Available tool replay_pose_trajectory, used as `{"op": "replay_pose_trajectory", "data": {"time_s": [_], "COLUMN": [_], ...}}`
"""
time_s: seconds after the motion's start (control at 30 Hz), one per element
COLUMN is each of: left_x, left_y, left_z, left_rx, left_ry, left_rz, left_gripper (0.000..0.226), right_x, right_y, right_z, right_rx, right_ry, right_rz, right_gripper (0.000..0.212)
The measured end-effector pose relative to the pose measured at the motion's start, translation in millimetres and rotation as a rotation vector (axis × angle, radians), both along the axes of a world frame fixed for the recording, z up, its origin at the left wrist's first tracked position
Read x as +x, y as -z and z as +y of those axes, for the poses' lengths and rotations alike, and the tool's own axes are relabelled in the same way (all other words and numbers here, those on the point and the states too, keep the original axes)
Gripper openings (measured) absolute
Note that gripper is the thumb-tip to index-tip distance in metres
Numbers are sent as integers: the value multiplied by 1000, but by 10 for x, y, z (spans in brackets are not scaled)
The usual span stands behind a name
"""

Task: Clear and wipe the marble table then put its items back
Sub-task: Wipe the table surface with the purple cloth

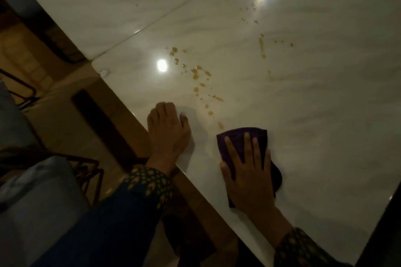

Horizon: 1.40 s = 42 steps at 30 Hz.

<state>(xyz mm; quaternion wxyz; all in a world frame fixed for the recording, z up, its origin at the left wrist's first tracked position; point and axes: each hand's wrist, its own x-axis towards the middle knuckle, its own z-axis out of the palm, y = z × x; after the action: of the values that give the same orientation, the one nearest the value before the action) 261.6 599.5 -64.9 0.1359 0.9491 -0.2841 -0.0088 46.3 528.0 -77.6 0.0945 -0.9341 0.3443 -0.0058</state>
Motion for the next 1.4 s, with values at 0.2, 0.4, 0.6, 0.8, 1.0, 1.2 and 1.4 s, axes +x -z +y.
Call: {"op": "replay_pose_trajectory", "data": {"time_s": [0.2,0.4,0.6,0.8,1.0,1.2,1.4], "left_x": [853,915,884,861,862,837,845], "left_y": [92,238,211,113,106,137,132], "left_z": [-288,-392,-418,-442,-440,-441,-488], "left_rx": [-8,-31,-9,-5,21,32,39], "left_ry": [21,-56,-57,-74,-82,-89,-87], "left_rz": [-1,-27,8,63,59,34,35], "left_gripper": [55,54,59,58,60,63,63], "right_x": [607,1084,1905,2636,2379,1717,1933], "right_y": [30,52,15,33,29,34,-76], "right_z": [-627,-1761,-2474,-1851,-2317,-3344,-3410], "right_rx": [-39,-40,22,0,12,-12,69], "right_ry": [186,380,398,-7,-150,243,452], "right_rz": [-8,42,80,-11,-43,27,114], "right_gripper": [59,59,63,61,54,58,63]}}
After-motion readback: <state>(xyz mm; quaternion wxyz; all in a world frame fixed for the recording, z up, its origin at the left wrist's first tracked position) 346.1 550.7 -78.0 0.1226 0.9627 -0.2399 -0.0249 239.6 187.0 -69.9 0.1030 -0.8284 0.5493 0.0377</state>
